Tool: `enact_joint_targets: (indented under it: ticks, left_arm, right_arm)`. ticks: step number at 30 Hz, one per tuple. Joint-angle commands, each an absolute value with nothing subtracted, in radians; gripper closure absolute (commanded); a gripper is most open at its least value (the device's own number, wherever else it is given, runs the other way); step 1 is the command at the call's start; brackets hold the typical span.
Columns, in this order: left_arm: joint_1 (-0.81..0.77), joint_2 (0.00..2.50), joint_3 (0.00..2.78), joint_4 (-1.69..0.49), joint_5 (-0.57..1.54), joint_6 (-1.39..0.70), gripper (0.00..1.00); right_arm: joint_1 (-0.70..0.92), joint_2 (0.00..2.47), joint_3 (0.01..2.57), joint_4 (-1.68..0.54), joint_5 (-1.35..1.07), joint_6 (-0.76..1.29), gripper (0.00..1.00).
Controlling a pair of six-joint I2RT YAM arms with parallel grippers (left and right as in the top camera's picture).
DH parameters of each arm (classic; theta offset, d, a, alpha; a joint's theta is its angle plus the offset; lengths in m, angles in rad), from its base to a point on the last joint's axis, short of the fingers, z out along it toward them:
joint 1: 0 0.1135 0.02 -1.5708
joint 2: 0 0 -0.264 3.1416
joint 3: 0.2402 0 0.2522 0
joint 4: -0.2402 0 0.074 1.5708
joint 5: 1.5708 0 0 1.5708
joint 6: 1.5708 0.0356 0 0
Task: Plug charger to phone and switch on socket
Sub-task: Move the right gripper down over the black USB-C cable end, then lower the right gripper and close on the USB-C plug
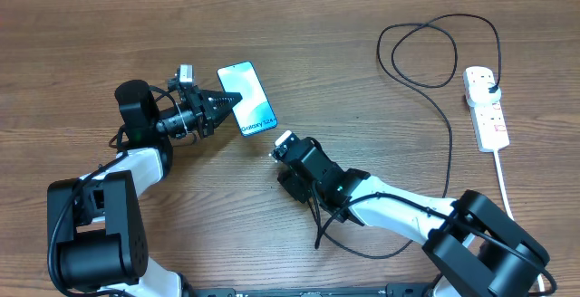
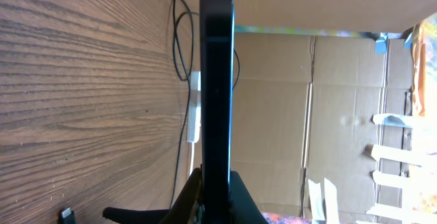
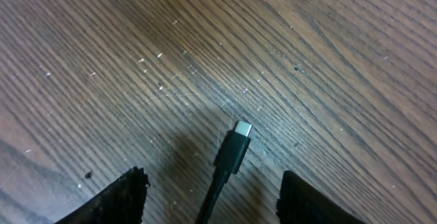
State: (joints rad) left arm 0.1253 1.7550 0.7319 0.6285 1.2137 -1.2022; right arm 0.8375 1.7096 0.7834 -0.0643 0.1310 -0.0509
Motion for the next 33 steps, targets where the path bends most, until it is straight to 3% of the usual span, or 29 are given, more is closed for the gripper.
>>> enact_joint_targets:
  ticks: [1,15,24,29,33]
  left_arm:
    - [0.133,1.752,0.760,0.641,1.204,-1.213,0.95]
    - [0.133,1.752,0.760,0.641,1.175,-1.212,0.95]
    - [0.133,1.752,0.760,0.641,1.168,-1.212,0.95]
    - [0.139,1.752,0.760,0.640,1.169,-1.212,0.95]
    - [0.148,1.752,0.760,0.640,1.172,-1.211,0.95]
  right_arm:
    - [0.837,1.727,0.787,-0.035,0.138,-0.050,0.42]
    - [0.834,1.796,0.787,0.011,0.188,-0.033,0.51]
    - [0.823,1.796,0.787,0.002,0.190,0.020,0.77]
    - [0.823,1.796,0.787,0.002,0.189,0.063,0.96]
    - [0.823,1.774,0.791,-0.021,0.189,0.110,0.96]
